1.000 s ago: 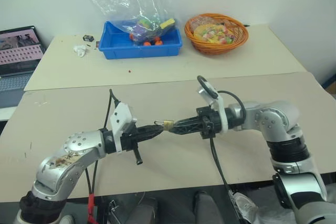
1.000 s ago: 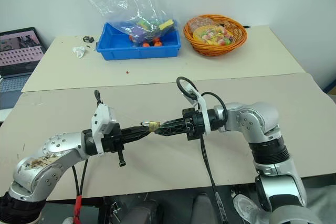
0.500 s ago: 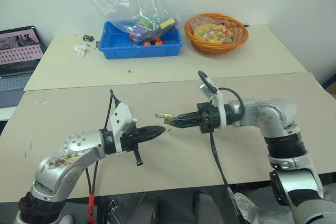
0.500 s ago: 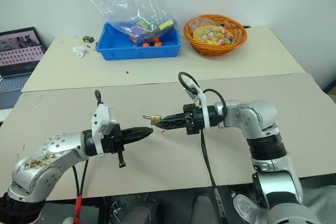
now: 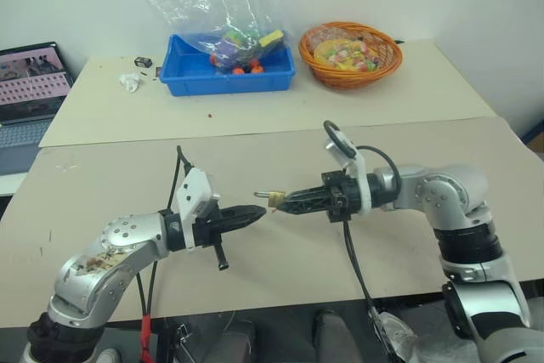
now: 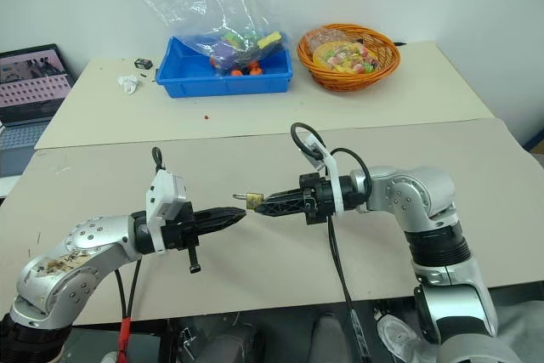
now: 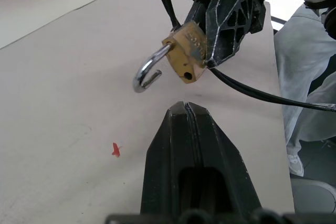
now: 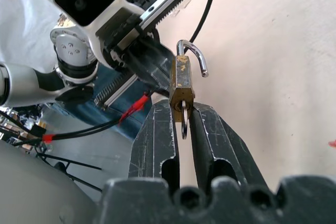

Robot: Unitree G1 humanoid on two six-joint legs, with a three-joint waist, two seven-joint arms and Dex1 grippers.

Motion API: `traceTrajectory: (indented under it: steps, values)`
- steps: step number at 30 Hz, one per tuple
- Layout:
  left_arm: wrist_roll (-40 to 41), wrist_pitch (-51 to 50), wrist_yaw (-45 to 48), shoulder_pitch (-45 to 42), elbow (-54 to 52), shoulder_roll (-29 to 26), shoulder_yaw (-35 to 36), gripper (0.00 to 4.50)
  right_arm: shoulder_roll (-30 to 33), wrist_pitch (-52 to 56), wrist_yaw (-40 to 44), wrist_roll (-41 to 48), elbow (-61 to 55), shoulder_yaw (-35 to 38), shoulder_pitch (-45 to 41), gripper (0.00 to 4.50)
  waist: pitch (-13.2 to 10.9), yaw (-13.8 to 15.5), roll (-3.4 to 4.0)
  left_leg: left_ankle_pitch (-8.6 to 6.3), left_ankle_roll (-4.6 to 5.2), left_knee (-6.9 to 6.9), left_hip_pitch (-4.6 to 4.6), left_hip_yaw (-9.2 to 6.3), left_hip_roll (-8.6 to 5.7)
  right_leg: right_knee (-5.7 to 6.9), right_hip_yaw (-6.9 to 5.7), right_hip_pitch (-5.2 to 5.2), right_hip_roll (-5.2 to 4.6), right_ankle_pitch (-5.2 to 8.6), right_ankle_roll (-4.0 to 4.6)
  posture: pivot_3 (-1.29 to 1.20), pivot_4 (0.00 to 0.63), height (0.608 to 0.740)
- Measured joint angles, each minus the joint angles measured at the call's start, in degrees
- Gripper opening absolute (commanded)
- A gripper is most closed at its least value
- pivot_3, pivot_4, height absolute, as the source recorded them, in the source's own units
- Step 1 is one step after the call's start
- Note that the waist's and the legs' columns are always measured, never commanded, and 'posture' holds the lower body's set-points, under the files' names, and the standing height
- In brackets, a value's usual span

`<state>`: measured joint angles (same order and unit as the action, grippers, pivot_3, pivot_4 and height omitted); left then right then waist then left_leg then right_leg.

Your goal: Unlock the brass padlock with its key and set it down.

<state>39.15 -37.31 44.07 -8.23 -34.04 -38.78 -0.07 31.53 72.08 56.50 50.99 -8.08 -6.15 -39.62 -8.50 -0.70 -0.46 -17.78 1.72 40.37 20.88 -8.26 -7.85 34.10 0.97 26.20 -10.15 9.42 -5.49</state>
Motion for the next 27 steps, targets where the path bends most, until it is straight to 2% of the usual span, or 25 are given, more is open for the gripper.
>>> traceTrajectory:
  steps: [27]
  values:
    - [-0.75,0.0,-0.42,-0.02,0.08,0.65,0.03,0.01,0.08,1.9,-1.72,4.25,-4.87,-0.72,3.39,0.0,0.0,0.06,0.0,0.0,0.0,0.0,0.0,0.0,0.0,-0.01,0.0,-0.01,0.0,0.0,0.0,0.0,0.15,0.74]
